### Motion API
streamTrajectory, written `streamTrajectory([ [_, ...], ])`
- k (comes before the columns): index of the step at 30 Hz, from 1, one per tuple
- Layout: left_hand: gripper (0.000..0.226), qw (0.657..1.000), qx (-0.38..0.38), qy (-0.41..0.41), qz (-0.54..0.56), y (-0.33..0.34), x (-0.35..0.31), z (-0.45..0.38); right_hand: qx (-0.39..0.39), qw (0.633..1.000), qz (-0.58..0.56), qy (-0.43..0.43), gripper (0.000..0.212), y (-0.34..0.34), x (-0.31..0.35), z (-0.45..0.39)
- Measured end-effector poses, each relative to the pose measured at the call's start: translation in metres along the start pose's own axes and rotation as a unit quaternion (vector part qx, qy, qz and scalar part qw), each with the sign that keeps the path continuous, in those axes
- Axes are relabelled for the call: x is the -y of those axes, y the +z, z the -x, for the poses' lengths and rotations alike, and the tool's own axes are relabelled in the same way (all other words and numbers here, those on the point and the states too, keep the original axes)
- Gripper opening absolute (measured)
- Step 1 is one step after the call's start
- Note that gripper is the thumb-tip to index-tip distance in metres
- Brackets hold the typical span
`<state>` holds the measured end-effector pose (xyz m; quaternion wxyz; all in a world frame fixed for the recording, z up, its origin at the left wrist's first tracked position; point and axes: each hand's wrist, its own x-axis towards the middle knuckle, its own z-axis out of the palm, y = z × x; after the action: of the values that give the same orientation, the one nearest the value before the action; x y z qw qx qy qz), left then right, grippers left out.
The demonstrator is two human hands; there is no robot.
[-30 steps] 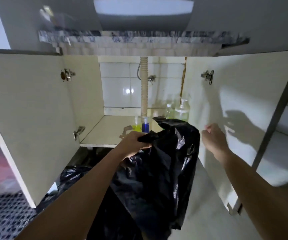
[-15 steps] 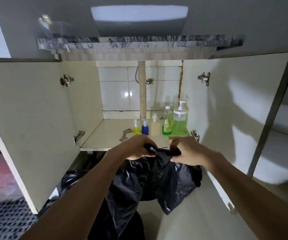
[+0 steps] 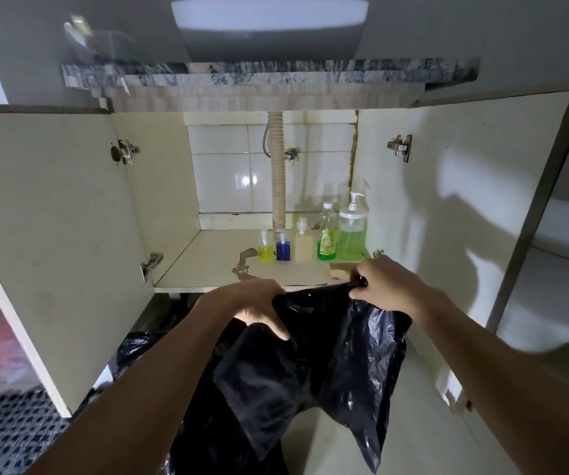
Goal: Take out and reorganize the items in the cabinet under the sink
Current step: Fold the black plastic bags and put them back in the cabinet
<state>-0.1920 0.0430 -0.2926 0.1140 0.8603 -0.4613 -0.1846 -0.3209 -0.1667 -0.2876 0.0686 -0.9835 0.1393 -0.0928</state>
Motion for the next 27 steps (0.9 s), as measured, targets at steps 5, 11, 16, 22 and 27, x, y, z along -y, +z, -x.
streamTrajectory([
  [5, 0.024, 0.997, 0.006, -0.051, -0.062, 0.02, 0.016, -0.027, 0.081, 0.996, -0.009, 0.043, 0.019, 0.006, -0.024, -0.013],
  [11, 0.022, 0.98, -0.15, -0.067, -0.111, 0.027, 0.026, -0.089, 0.025, 0.99, 0.108, 0.091, 0.024, 0.039, -0.052, -0.042],
  [16, 0.018, 0.938, -0.327, -0.055, -0.101, 0.009, 0.018, -0.107, -0.197, 0.961, 0.174, 0.088, 0.019, 0.037, -0.061, -0.058],
  [22, 0.015, 0.917, -0.38, 0.026, -0.118, 0.018, 0.013, -0.08, -0.294, 0.944, 0.143, 0.051, 0.016, 0.034, -0.071, -0.031],
  [27, 0.019, 0.974, -0.134, 0.011, -0.18, 0.098, 0.017, -0.063, 0.0, 0.982, 0.188, 0.031, 0.015, 0.073, -0.066, 0.013],
])
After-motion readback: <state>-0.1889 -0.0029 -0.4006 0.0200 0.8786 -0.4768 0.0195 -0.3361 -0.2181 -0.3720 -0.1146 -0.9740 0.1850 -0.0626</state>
